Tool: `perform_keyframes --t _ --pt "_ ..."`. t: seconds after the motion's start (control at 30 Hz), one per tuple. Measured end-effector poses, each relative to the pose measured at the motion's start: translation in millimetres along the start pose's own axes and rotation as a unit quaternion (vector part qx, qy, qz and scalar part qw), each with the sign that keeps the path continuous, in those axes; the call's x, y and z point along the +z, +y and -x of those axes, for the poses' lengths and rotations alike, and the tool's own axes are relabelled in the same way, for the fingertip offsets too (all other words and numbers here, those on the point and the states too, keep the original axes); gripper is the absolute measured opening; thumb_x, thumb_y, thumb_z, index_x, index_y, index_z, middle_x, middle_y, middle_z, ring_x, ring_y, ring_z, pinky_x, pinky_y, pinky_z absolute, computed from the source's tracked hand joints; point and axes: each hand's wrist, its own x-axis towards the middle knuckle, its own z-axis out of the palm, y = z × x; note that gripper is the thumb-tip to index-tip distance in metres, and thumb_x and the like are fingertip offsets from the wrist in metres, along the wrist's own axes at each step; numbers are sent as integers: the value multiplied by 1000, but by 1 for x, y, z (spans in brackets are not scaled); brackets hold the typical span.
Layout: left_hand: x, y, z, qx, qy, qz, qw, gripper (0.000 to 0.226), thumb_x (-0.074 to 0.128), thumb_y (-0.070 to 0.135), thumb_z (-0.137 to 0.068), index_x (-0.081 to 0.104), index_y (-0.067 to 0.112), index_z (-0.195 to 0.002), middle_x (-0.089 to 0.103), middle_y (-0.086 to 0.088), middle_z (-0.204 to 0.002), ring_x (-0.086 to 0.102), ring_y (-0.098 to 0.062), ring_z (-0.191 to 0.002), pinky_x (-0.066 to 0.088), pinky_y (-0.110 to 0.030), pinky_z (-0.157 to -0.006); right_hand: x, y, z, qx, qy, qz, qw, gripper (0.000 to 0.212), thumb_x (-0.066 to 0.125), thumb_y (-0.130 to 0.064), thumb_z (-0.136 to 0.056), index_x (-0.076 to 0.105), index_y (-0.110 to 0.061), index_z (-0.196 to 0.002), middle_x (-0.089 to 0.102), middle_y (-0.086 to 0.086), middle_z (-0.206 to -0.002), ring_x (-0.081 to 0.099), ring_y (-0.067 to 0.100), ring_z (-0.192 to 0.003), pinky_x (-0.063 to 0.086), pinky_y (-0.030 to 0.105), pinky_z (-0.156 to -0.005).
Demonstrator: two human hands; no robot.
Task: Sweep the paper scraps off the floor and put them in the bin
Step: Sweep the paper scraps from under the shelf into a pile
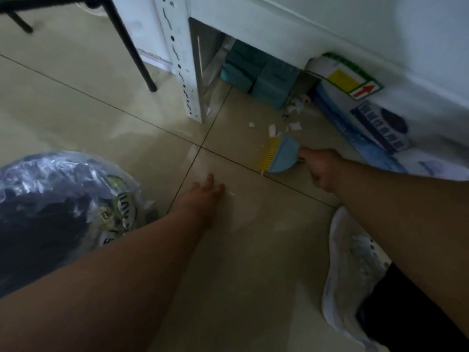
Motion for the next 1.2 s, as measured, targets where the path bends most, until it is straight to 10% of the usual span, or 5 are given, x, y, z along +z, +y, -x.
perform_keyframes --t 0.37,0.6,0.8,1.03,1.2 --pt "-12 29 -24 12 20 -4 1000 102 71 17 -91 3 37 -163 -13 -2 -172 -1 -42 -156 24 -65 -120 71 -26 -17 -30 -51 -147 987 44 69 -49 -82 73 -17 -113 75 1 -107 66 17 -85 48 26 -63" --pt "-17 32 -29 37 29 -44 998 97 71 19 -91 7 37 -163 -7 -2 -171 4 -44 -153 39 -57 -113 38 11 -24 31 -24 -38 998 43 68 -52 -85 64 -18 -111 67 3 -115 65 27 -104 55 45 -97" --pt "-15 26 -32 51 61 -40 996 85 62 10 -93 19 37 -161 1 1 -171 14 -37 -151 43 -54 -112 -16 82 -20 163 -95 -269 945 13 62 -42 -96 57 -32 -103 33 -4 -57 33 10 -42 29 20 -38" --pt "2 27 -26 24 34 -18 999 94 66 17 -94 7 41 -163 -13 6 -172 -4 -34 -158 35 -59 -117 -25 40 -39 66 -103 -398 909 20 49 -40 -105 59 -24 -110 31 -7 -52 23 5 -39 20 17 -38" --pt "-15 31 -31 44 68 -53 995 101 73 27 -89 5 39 -162 -2 0 -171 14 -35 -152 47 -51 -106 -13 -14 -69 56 -50 -408 910 34 52 -32 -103 45 -23 -70 27 -6 -56 23 9 -39 20 20 -38"
